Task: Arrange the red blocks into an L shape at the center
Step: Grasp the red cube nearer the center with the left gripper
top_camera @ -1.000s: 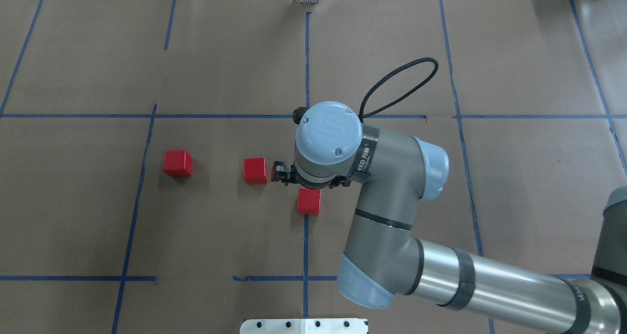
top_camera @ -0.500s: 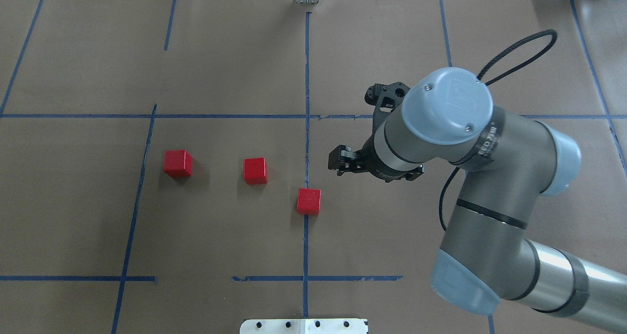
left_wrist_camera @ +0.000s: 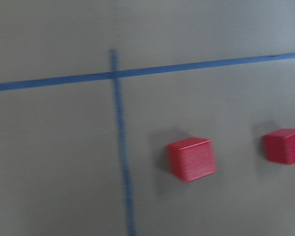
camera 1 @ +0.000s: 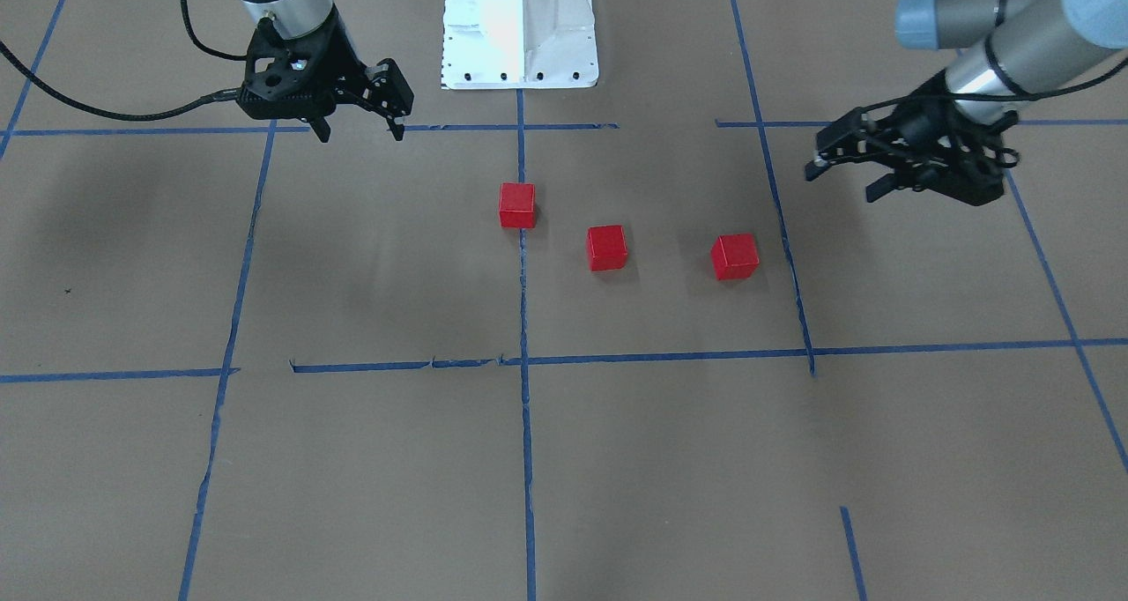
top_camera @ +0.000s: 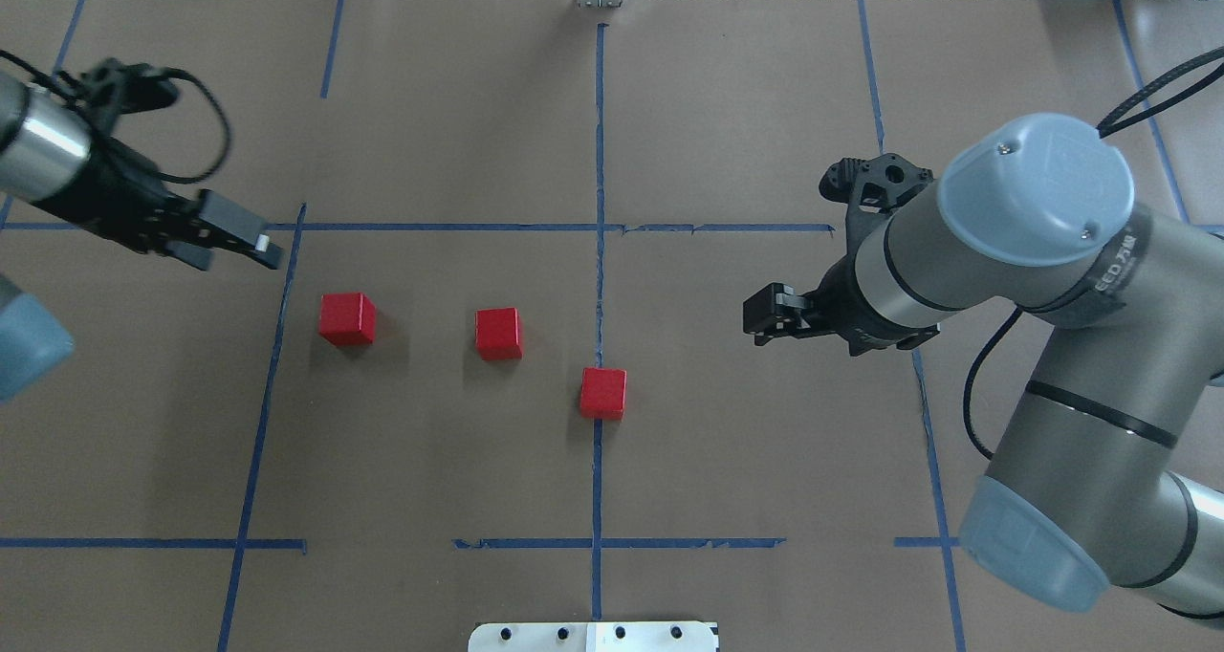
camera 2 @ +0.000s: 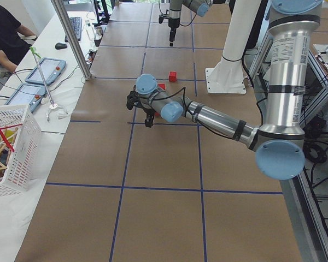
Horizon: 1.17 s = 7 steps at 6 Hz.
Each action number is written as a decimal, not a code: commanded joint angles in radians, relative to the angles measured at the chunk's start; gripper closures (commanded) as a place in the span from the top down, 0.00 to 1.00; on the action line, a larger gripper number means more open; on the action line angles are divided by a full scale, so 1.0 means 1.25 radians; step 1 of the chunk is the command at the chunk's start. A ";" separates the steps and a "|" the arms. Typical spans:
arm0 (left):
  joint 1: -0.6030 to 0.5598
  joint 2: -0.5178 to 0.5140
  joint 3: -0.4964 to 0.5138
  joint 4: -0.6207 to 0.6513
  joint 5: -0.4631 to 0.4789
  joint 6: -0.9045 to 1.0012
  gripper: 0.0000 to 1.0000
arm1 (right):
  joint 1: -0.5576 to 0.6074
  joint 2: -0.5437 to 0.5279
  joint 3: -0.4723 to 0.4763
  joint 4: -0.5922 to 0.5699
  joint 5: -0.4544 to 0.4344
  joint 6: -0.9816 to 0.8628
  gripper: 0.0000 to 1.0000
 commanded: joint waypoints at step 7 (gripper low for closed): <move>0.342 -0.275 0.192 0.167 0.442 -0.249 1.00 | 0.057 -0.163 0.064 0.007 0.004 -0.126 1.00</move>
